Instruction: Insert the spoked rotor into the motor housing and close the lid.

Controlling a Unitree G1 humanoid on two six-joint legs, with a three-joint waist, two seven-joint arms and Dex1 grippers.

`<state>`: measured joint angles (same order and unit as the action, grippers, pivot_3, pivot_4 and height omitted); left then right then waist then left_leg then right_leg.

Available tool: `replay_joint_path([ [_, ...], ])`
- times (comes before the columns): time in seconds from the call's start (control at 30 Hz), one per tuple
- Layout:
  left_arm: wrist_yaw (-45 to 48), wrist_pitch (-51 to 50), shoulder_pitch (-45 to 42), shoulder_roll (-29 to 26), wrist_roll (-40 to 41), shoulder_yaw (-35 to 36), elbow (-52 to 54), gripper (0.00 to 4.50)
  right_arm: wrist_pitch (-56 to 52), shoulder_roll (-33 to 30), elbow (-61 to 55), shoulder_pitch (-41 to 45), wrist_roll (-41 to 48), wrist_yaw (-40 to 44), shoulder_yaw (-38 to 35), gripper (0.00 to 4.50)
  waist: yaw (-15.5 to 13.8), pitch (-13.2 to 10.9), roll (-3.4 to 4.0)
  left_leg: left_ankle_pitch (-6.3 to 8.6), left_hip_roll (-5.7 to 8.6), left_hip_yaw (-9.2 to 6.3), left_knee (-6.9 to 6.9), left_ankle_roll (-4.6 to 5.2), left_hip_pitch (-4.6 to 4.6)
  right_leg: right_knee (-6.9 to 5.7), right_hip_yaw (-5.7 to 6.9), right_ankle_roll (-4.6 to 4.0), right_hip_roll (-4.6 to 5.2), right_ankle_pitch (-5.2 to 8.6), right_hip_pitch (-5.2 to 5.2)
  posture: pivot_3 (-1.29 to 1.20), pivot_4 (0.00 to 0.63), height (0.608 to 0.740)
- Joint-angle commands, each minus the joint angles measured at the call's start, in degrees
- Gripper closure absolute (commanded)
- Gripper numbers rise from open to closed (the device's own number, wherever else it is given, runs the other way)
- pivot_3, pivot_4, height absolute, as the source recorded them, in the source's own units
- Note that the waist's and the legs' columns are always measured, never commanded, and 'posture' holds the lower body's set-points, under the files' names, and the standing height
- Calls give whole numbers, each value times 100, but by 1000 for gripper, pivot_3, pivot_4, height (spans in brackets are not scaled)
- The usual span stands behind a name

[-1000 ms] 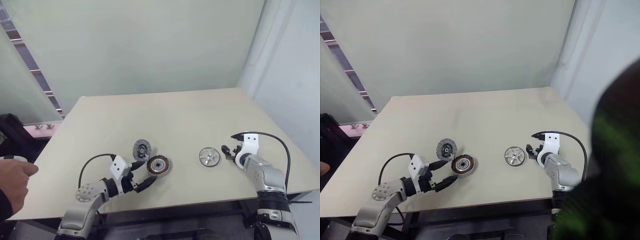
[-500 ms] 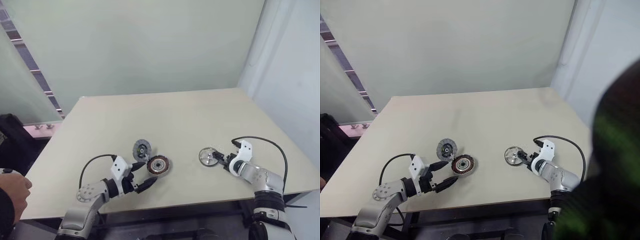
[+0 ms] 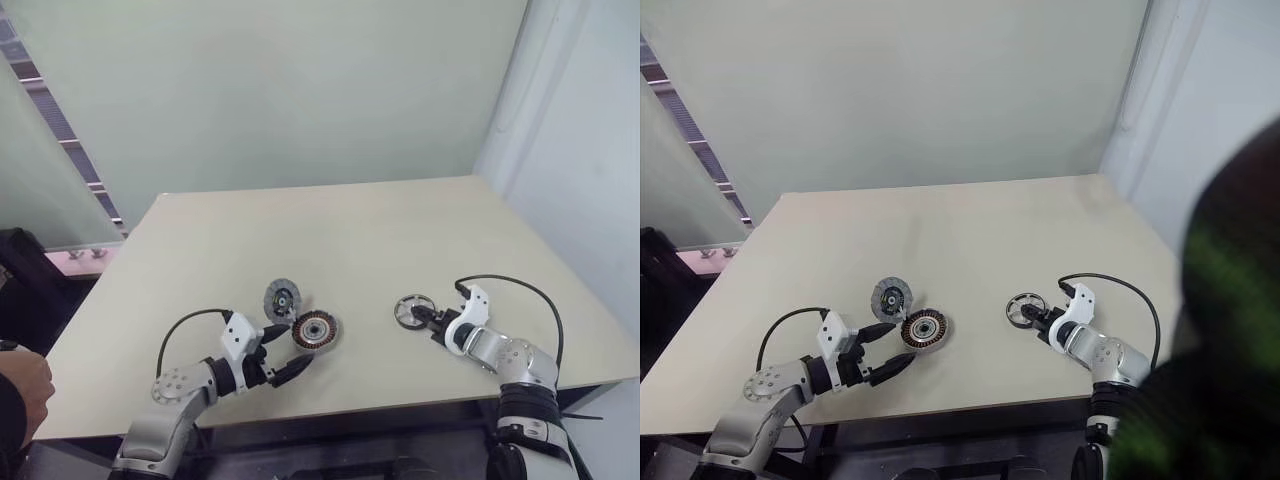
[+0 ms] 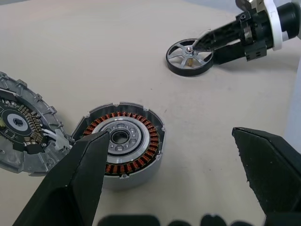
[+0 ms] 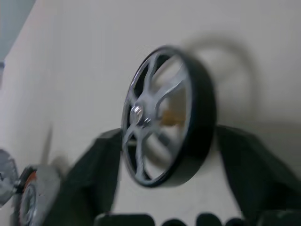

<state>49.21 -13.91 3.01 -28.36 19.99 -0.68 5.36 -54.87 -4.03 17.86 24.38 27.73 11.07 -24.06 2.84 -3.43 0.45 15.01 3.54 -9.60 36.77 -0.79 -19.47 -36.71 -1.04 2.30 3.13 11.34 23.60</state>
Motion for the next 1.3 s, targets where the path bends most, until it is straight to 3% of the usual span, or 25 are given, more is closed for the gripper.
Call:
replay_joint_path([
  [0.03, 14, 85, -62, -64, 8, 82, 120, 0, 5, 12, -167, 97, 187, -84, -53, 2405, 0, 0, 4, 0, -2, 0, 0, 0, 0, 0, 0, 0, -2, 0, 1, 0, 0, 740],
  [0.17, 16, 85, -79, -75, 6, 80, 112, 0, 89, 31, -158, 110, 269, -221, -105, 3707, 0, 7, 12, 0, -6, 1, 1, 0, 5, 1, -1, -2, -6, 1, -5, 0, 0, 740],
  [0.23, 16, 84, -93, -75, 3, 74, 103, 0, 105, 26, -164, 109, 321, -272, -104, 4047, -8, 14, 18, 0, -8, 3, 3, -1, 6, 1, -1, -7, -6, 4, -8, 0, 0, 740],
  [0.43, -5, 81, -125, -76, 19, 111, 73, 0, 5, 127, -275, 128, 668, -373, -254, 4054, -4, 15, 26, 0, -6, 7, 12, -1, 2, 3, -6, -13, -6, 7, -10, 0, 0, 740],
  [0.8, -20, 45, 138, -189, 72, 396, -19, 0, -402, 1158, -1226, 231, 1782, -643, -310, 4054, 5, 14, 33, 0, -25, 37, -32, 0, -6, -2, -31, -5, -20, -2, 39, 0, 0, 740],
  [1.0, -86, -37, 261, -135, 139, 442, 55, 0, -492, 1707, -1189, 413, 1926, -771, 191, 4054, 4, 14, 33, 1, -17, 86, -31, 0, -14, 0, -84, -8, -20, -6, 57, 0, 0, 740],
  [1.3, -131, -109, 472, -131, 232, 513, 255, 0, -334, 1963, -785, 430, 1732, -738, 1194, 4054, 8, 15, 31, 2, -23, 109, -31, 3, -13, -1, -108, -10, -28, -7, 69, 0, 0, 740],
])
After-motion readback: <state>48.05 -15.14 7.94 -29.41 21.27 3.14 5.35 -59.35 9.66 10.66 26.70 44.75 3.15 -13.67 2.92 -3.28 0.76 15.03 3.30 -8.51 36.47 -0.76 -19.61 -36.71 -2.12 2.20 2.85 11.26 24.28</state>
